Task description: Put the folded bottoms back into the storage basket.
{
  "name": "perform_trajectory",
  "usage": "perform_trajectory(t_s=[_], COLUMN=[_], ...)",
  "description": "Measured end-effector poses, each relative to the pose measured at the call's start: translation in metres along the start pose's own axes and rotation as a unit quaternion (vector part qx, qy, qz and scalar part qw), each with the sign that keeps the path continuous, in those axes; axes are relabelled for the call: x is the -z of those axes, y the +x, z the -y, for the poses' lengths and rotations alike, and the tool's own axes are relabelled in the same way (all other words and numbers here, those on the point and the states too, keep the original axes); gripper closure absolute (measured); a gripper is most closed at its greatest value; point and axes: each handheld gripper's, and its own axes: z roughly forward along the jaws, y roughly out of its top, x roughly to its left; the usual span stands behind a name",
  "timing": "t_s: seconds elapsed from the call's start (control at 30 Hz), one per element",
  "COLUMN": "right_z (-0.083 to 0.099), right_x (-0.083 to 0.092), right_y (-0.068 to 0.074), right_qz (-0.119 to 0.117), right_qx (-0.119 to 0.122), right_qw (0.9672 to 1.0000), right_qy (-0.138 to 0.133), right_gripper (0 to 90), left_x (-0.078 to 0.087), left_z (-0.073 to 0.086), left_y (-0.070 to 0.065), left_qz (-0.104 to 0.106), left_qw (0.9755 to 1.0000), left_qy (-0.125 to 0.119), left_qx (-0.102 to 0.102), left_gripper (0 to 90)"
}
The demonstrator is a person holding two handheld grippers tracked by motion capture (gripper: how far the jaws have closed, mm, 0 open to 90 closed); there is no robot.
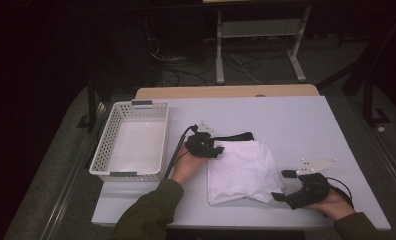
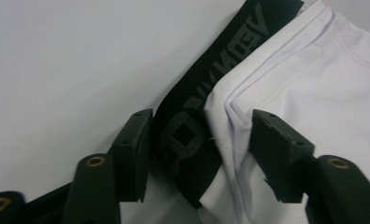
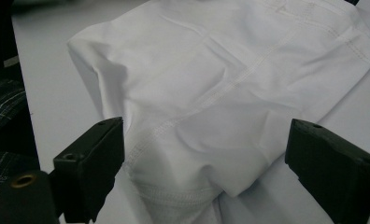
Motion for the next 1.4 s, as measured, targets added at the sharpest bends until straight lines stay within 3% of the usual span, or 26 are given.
perform_trajectory(t_s=[0.23, 0.4, 0.9, 1.4], right_z=[0.0, 0.0, 0.006, 0.019], right_x=[0.0, 0.0, 0.014, 0.016], right_y=[0.0, 0.0, 0.004, 0.013], right_qz=[0.0, 0.0, 0.025, 0.033], right_qx=[0.0, 0.0, -0.013, -0.009], right_qw=[1.0, 1.0, 0.9996, 0.9989], right_qy=[0.001, 0.001, 0.009, 0.033], right_gripper=[11.8, 11.8, 9.1, 21.5], left_x=[0.0, -0.001, -0.001, 0.0], left_z=[0.0, -0.001, 0.0, 0.001], left_y=[-0.004, -0.005, -0.004, -0.004], left_qz=[0.021, 0.033, 0.036, 0.035], left_qw=[0.9998, 0.9994, 0.9993, 0.9993], left_qy=[0.002, 0.003, 0.0, 0.001], left_qx=[-0.006, -0.007, -0.007, -0.011], left_gripper=[62.3, 70.2, 71.0, 71.1])
